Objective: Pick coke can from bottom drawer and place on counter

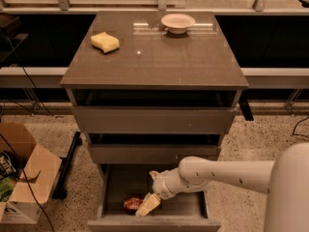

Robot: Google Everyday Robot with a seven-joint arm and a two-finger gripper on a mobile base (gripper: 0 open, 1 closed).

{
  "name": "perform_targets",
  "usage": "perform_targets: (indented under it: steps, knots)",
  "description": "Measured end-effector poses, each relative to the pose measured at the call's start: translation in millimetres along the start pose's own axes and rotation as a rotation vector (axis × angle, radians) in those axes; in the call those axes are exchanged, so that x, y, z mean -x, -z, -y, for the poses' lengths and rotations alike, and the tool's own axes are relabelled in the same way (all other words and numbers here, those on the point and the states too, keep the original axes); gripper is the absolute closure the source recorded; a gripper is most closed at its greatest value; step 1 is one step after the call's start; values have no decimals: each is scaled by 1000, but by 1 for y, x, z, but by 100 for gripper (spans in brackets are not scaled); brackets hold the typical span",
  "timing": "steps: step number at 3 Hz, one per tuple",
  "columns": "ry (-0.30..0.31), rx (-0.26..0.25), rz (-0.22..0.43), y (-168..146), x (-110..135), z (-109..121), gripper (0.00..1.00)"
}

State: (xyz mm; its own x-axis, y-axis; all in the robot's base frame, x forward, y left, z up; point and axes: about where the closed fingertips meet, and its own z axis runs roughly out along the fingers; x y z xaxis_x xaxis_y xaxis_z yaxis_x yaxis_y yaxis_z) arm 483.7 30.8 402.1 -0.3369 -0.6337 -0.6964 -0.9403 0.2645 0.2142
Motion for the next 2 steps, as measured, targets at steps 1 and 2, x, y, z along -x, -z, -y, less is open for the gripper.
perform_targets:
  steps: [1,2]
  knots:
    - [-26,-22,-27,-31,-18,15,0]
    - [-84,-4,-22,-59,-39,32,0]
